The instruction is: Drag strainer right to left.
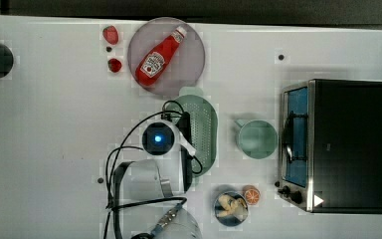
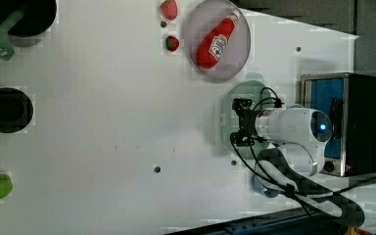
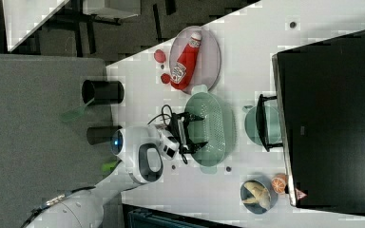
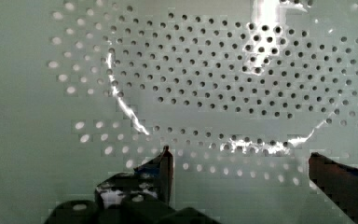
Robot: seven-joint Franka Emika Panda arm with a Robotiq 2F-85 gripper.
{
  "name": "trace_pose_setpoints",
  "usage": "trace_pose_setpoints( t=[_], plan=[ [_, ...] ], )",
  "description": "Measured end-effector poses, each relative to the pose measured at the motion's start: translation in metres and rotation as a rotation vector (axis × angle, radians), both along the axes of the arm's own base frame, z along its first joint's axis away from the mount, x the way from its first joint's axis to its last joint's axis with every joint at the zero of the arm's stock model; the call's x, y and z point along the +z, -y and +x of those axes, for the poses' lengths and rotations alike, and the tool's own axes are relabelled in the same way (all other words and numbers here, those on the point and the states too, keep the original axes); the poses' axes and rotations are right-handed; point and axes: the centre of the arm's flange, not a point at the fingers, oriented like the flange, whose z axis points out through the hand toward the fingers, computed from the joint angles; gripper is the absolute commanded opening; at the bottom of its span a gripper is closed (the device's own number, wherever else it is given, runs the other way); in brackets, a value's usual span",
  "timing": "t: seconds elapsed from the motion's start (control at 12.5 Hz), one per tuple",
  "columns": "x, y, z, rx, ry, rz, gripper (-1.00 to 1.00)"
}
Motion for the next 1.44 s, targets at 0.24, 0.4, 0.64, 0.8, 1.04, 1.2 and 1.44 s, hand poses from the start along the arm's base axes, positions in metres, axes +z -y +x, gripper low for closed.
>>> trace_pose_setpoints(
  t=[0.24, 0.4, 0.64, 0.8, 1.04, 1.2, 1.44],
  plan=[
    [0.002, -0.044, 0.001, -0.029, 0.012, 0.016, 1.0],
    [0.003, -0.071, -0.004, -0.015, 0.019, 0.029, 1.0],
    [-0.003, -0.098, -0.02, 0.036, -0.008, 0.01, 1.0],
    [-0.009, -0.115, -0.023, 0.034, -0.024, 0.017, 1.0],
    [-0.008, -0.13, -0.011, -0.046, -0.073, 0.038, 1.0],
    [-0.004, -0.145, 0.005, -0.062, -0.066, 0.051, 1.0],
    [-0.005, -0.172, 0.013, -0.096, -0.07, 0.09, 1.0]
  ],
)
